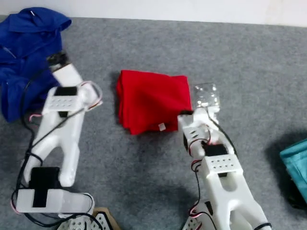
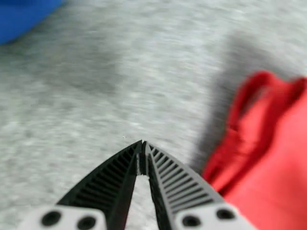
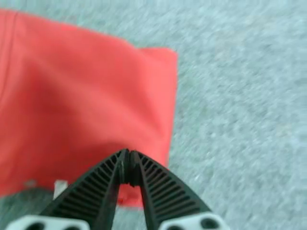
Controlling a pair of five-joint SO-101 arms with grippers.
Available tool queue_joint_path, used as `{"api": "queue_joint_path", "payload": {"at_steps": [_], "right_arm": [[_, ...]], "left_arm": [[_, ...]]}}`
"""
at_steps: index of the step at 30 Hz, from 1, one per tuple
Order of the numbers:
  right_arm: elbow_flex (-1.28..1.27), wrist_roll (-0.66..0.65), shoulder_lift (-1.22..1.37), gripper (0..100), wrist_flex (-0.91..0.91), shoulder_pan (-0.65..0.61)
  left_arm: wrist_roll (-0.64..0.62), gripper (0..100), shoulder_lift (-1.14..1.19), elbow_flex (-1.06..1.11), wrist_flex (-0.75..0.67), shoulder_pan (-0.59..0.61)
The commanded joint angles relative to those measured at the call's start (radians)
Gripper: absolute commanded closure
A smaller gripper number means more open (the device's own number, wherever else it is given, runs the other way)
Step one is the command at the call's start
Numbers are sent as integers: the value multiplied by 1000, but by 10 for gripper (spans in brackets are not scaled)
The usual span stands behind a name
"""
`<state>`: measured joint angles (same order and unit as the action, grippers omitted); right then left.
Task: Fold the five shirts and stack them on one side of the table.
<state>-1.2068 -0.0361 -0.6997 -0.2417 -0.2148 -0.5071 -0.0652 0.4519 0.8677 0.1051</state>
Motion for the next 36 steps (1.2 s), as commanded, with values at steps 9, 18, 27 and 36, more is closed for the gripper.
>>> {"api": "queue_joint_path", "payload": {"at_steps": [9, 18, 27, 36], "right_arm": [[2, 14, -27, 989, 58, 13], [1, 14, -27, 989, 58, 12], [13, 14, 59, 989, 56, 10], [277, 61, 375, 988, 51, 21]], "left_arm": [[-3, 994, -15, 1, 21, -337], [-3, 994, 174, 8, -6, -269], [-3, 994, 194, 13, -6, -182], [-3, 994, 193, 10, -11, -179]]}}
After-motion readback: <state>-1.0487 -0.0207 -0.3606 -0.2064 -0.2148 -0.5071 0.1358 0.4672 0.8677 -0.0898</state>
